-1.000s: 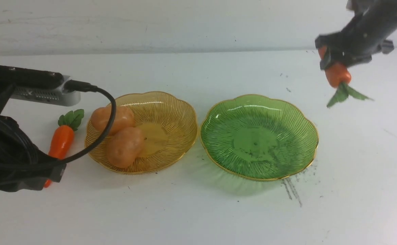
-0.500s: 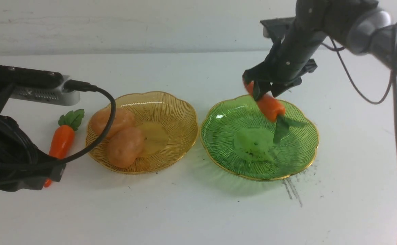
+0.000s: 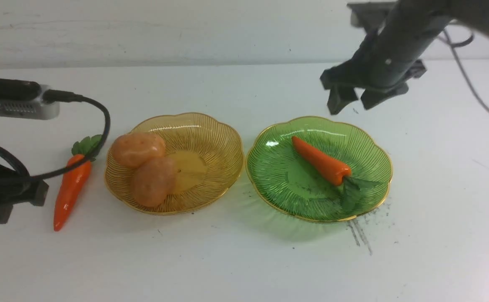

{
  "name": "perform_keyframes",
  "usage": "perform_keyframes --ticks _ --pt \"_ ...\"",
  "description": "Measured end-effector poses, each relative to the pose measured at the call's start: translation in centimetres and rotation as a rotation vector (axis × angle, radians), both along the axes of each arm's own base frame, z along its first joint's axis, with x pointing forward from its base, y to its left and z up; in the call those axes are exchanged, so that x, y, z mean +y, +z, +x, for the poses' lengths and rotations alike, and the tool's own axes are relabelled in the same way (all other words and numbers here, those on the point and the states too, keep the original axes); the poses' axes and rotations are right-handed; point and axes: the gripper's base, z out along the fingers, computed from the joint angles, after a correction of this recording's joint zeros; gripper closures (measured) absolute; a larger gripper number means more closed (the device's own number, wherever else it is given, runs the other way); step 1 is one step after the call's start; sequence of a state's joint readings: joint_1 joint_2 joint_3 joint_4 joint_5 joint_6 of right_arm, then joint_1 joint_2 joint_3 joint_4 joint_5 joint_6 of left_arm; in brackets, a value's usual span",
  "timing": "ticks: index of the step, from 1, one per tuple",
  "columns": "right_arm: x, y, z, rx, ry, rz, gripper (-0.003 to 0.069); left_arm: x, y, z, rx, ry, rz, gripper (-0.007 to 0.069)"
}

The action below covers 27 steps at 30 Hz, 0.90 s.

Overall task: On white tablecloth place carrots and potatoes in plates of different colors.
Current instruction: 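Pick up the carrot from the table and place it on the green plate with the left gripper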

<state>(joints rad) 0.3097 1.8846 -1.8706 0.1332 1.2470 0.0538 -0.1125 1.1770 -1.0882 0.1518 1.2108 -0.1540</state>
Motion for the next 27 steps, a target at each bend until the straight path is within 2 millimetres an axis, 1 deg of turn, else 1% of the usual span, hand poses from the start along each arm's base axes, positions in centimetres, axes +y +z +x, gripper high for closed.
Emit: perform_keyframes --ticks 1,3,4,5,6,7,9,10,11,12,13,14,15,17,18,19,21,22,23,24,25,26,27 --pt "-0.5 1.6 -1.5 -0.028 0.004 0.008 0.0332 0.5 -0.3 0.5 0.003 0.026 -0.005 0.0627" --pt "-1.2 3.5 -3.9 -0.063 0.013 0.015 0.0426 1.4 -1.1 1.7 -0.002 0.056 -0.017 0.0627" --pt "-1.8 4.9 -5.6 -0.095 0.018 0.022 0.0498 1.9 -1.6 2.4 0.003 0.067 -0.025 0.0627" --pt "-2.1 5.6 -6.8 -0.106 0.020 0.027 0.0546 2.3 -2.2 3.1 0.013 0.073 -0.032 0.0624" --pt "-2.3 5.8 -7.4 -0.111 0.021 0.030 0.0568 2.4 -2.3 3.2 0.013 0.076 -0.032 0.0624" --pt "-2.8 6.3 -9.1 -0.116 0.022 0.033 0.0617 2.8 -3.2 4.1 0.026 0.067 -0.044 0.0624" --pt "-3.7 6.9 -11.8 -0.130 0.024 0.041 0.0656 3.0 -4.3 5.6 0.024 0.041 -0.049 0.0624" --pt "-4.2 7.4 -13.8 -0.145 0.025 0.052 0.0666 3.0 -4.9 6.5 0.018 0.029 -0.051 0.0624" --pt "-4.3 7.4 -14.0 -0.147 0.025 0.052 0.0666 3.0 -5.0 6.6 0.016 0.027 -0.052 0.0624" --pt "-4.9 7.4 -15.9 -0.154 0.026 0.062 0.0671 3.0 -5.7 8.1 -0.013 0.017 -0.058 0.0624" --pt "-5.1 7.7 -16.7 -0.169 0.026 0.069 0.0671 3.0 -5.9 8.3 -0.015 0.016 -0.058 0.0624" --pt "-5.6 7.8 -18.6 -0.201 0.025 0.090 0.0673 3.0 -6.4 9.7 -0.063 0.008 -0.059 0.0610" --pt "-5.9 7.9 -19.5 -0.219 0.024 0.101 0.0673 3.0 -6.8 10.5 -0.087 0.005 -0.058 0.0594" --pt "-6.5 8.1 -21.6 -0.269 0.022 0.126 0.0673 3.1 -7.8 12.0 -0.126 -0.012 -0.047 0.0543" --pt "-6.7 7.9 -22.3 -0.279 0.021 0.129 0.0673 3.2 -8.3 12.5 -0.137 -0.022 -0.041 0.0506" --pt "-6.8 8.2 -22.6 -0.291 0.022 0.133 0.0673 3.2 -8.5 12.7 -0.135 -0.024 -0.039 0.0498" --pt "-7.3 8.1 -24.2 -0.315 0.021 0.140 0.0673 3.3 -10.3 14.2 -0.157 -0.054 -0.015 0.0366" --pt "-7.5 8.1 -24.6 -0.323 0.021 0.143 0.0673 3.4 -10.8 14.6 -0.163 -0.065 -0.008 0.0320" --pt "-7.6 8.1 -24.9 -0.329 0.022 0.145 0.0673 3.4 -11.4 14.9 -0.158 -0.073 -0.002 0.0272" --pt "-7.7 8.1 -25.1 -0.332 0.022 0.143 0.0673 3.5 -12.2 15.4 -0.156 -0.087 0.009 0.0201" --pt "-7.7 8.2 -25.3 -0.334 0.022 0.140 0.0673 3.5 -13.0 15.7 -0.148 -0.093 0.014 0.0146" --pt "-7.7 8.2 -25.4 -0.333 0.022 0.140 0.0673 3.5 -13.2 15.8 -0.146 -0.095 0.015 0.0125" --pt "-7.8 8.1 -25.5 -0.331 0.022 0.135 0.0673 3.5 -14.2 16.1 -0.129 -0.099 0.017 0.0067"
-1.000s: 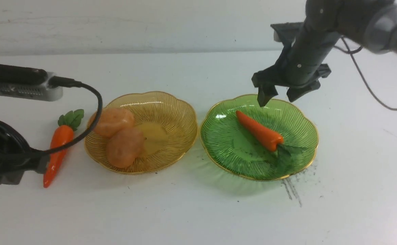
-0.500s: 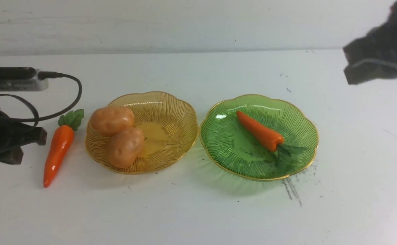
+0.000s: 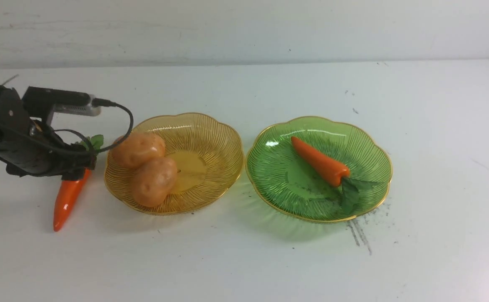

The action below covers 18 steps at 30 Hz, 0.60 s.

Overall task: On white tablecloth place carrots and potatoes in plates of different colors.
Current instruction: 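Pick up the carrot from the table and place it on the green plate with the left gripper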

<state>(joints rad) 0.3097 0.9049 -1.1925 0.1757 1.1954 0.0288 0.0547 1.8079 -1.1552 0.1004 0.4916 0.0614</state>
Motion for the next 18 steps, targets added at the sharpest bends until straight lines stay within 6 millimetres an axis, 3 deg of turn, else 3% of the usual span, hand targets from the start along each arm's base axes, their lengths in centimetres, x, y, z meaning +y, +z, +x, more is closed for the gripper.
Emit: perform_keyframes --ticks 3,6,9,13,18 --pt "-0.1 -0.1 0.0 0.007 0.004 -0.021 0.0673 0.0 -2.3 0.6 0.035 -0.006 0.001 -0.0029" --pt "-0.1 -0.2 0.0 0.010 0.008 -0.028 0.0673 0.0 -3.8 0.8 0.072 -0.007 0.000 -0.0043" --pt "-0.1 -0.2 0.0 0.010 0.010 -0.030 0.0673 0.1 -4.3 0.9 0.085 -0.006 -0.001 0.0045" --pt "-0.1 -0.2 0.0 0.010 0.010 -0.030 0.0673 0.1 -4.4 0.6 0.119 -0.006 0.002 0.0370" --pt "-0.1 -0.3 -0.1 0.021 0.012 -0.035 0.0673 0.2 -3.4 0.1 0.157 0.034 -0.001 0.0363"
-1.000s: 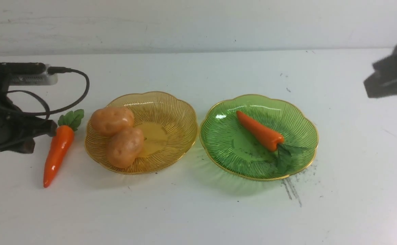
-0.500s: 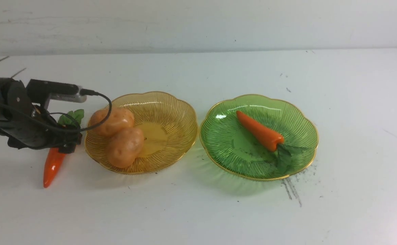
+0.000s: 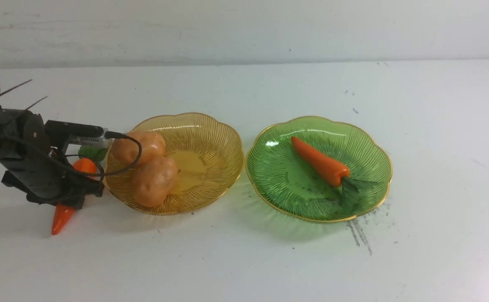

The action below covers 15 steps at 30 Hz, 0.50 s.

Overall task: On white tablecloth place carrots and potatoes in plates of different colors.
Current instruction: 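Pick up the carrot from the table and place it on the green plate with the left gripper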

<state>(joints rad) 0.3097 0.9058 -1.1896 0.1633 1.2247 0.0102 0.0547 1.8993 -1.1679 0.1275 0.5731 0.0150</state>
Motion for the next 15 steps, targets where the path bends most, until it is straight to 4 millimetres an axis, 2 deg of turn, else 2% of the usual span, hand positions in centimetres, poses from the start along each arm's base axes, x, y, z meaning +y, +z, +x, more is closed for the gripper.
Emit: perform_keyframes --ticks 2,4,5,6,7,8,9,11,13,15 --pt "0.0 -0.1 -0.1 0.009 0.003 -0.004 0.0673 0.1 1.7 -0.1 -0.012 0.050 -0.011 0.0363" --pt "0.0 -0.1 -0.1 0.020 0.006 -0.010 0.0673 -0.3 5.2 0.0 -0.090 0.093 -0.036 0.0363" --pt "0.0 -0.2 -0.1 0.021 0.006 -0.010 0.0673 -0.3 5.6 0.0 -0.099 0.096 -0.039 0.0363" --pt "0.0 -0.2 -0.2 0.024 0.007 -0.012 0.0676 -1.6 9.0 -0.1 -0.187 0.092 -0.077 0.0363" --pt "0.0 -0.2 -0.2 0.026 0.007 -0.012 0.0676 -2.0 9.7 -0.1 -0.207 0.086 -0.089 0.0363" --pt "0.0 -0.2 -0.2 0.026 0.007 -0.012 0.0676 -4.3 12.4 -0.5 -0.281 0.040 -0.143 0.0363" --pt "0.0 -0.2 -0.2 0.026 0.007 -0.012 0.0676 -5.4 13.3 -0.7 -0.302 0.016 -0.169 0.0363" --pt "0.0 -0.2 -0.2 0.026 0.007 -0.012 0.0676 -9.5 15.3 -1.4 -0.350 -0.083 -0.241 0.0363" --pt "0.0 -0.2 -0.2 0.026 0.007 -0.012 0.0676 -13.3 15.8 -2.1 -0.360 -0.174 -0.296 0.0363" --pt "0.0 -0.2 -0.2 0.026 0.007 -0.012 0.0676 -17.0 15.4 -2.7 -0.366 -0.260 -0.338 0.0363"
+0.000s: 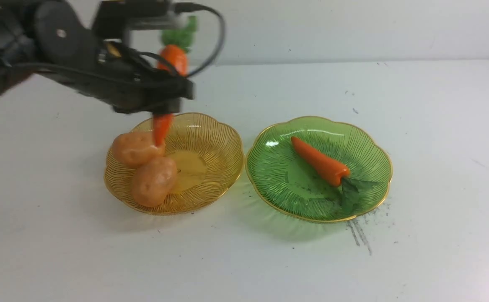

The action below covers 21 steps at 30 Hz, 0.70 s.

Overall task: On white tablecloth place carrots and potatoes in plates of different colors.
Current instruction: 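Pick up the carrot from the table and place it on the green plate with the left gripper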

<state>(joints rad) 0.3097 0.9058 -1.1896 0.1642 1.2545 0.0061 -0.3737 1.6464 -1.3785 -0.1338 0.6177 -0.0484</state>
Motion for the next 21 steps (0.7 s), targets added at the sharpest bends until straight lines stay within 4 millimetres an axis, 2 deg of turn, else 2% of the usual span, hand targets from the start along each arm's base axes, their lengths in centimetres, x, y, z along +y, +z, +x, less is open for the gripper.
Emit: perform_keyframes --ticks 1,3,5,8,9,11,13,14,15,16,19,21 --pt "0.0 0.0 0.0 -0.002 0.004 -0.004 0.0676 -2.1 -0.5 -0.3 -0.005 -0.050 -0.008 0.0363" --pt "0.0 0.0 0.0 -0.002 0.004 -0.004 0.0676 -5.0 -1.6 -0.1 -0.026 -0.098 -0.032 0.0363" --pt "0.0 0.0 0.0 -0.002 0.004 -0.004 0.0676 -6.5 -2.2 0.1 -0.031 -0.113 -0.050 0.0363" --pt "0.0 0.0 0.0 -0.002 0.004 -0.005 0.0676 -9.6 -4.7 1.6 0.003 -0.111 -0.079 0.0363" --pt "0.0 0.0 0.0 -0.002 0.004 -0.005 0.0676 -9.8 -4.7 1.7 0.002 -0.109 -0.084 0.0363" --pt "0.0 0.0 0.0 -0.002 0.004 -0.005 0.0676 -11.5 -6.6 2.9 0.042 -0.112 -0.079 0.0339" --pt "0.0 0.0 0.0 -0.002 0.004 -0.005 0.0676 -12.0 -7.5 3.4 0.071 -0.115 -0.067 0.0312" --pt "0.0 0.0 0.0 -0.002 0.004 -0.005 0.0676 -12.6 -8.7 4.0 0.111 -0.116 -0.050 0.0262" --pt "0.0 0.0 0.0 -0.002 0.004 -0.005 0.0676 -12.7 -9.1 4.1 0.121 -0.115 -0.046 0.0248" --pt "0.0 0.0 0.0 -0.002 0.004 -0.005 0.0676 -13.1 -9.6 4.5 0.154 -0.111 -0.038 0.0198" --pt "0.0 0.0 0.0 -0.003 0.004 -0.005 0.0676 -13.5 -9.9 4.9 0.219 -0.112 -0.010 0.0102" --pt "0.0 0.0 0.0 -0.003 0.004 -0.005 0.0676 -13.6 -9.2 5.0 0.238 -0.122 0.002 0.0049"
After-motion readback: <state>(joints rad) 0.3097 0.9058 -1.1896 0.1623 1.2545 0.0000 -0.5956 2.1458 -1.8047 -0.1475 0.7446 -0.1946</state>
